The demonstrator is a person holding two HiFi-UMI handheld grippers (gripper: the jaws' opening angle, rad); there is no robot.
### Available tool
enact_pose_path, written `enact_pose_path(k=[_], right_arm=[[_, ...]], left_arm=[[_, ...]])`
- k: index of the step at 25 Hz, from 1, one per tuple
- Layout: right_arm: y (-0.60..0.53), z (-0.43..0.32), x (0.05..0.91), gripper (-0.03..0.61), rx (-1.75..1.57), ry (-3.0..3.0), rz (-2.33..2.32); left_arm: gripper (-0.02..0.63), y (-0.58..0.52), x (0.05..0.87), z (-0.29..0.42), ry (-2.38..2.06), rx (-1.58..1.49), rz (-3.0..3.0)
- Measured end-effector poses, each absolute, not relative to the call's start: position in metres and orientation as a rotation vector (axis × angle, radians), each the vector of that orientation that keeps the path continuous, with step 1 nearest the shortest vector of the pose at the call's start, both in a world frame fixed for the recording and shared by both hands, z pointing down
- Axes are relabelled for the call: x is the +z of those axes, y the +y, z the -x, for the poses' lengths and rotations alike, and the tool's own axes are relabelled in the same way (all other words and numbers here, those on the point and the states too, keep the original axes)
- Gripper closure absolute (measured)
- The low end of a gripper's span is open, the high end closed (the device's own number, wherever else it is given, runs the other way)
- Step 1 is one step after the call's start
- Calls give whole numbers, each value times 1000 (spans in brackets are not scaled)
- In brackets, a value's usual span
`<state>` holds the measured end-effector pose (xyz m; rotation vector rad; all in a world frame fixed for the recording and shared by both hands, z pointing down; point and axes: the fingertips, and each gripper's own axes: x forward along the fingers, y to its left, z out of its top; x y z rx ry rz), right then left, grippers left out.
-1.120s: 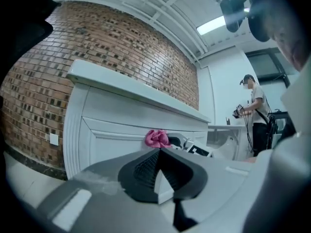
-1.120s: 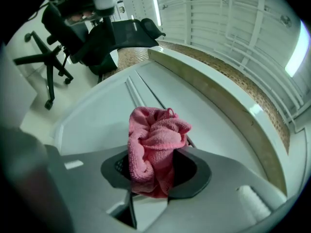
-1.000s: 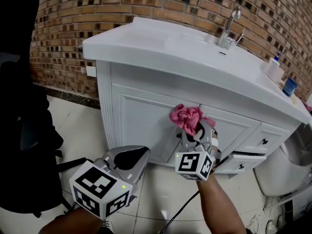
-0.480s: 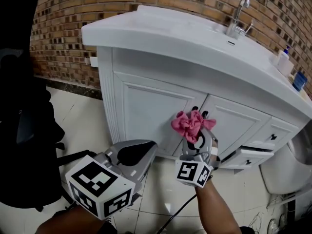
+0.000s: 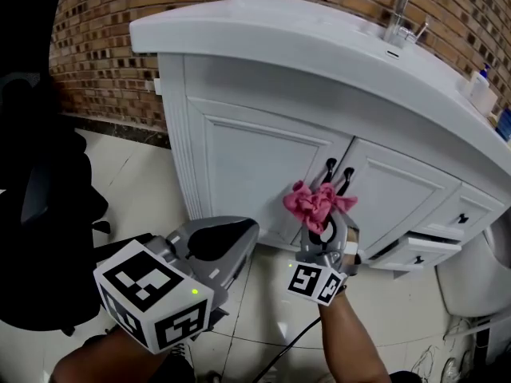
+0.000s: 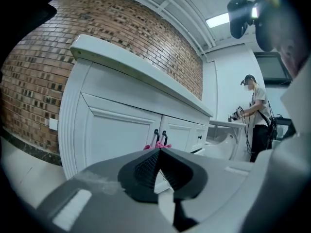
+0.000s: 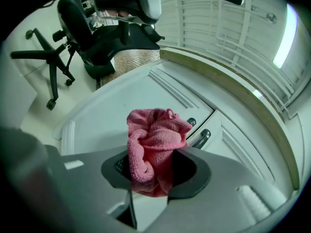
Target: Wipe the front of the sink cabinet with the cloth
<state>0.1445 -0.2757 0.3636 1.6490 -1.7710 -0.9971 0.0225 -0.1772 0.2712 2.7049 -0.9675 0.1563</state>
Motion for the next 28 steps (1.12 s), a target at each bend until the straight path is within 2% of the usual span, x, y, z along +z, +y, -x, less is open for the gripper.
enact_pose_path(k=[18, 28], right_arm=[[-290, -143, 417, 427, -943, -1792, -1626], [-293, -139, 480, 428, -871, -1779, -1502]], left_arm=[[611, -184, 283, -21, -990, 197, -2658], [611, -182, 283, -17, -987, 191, -2658]])
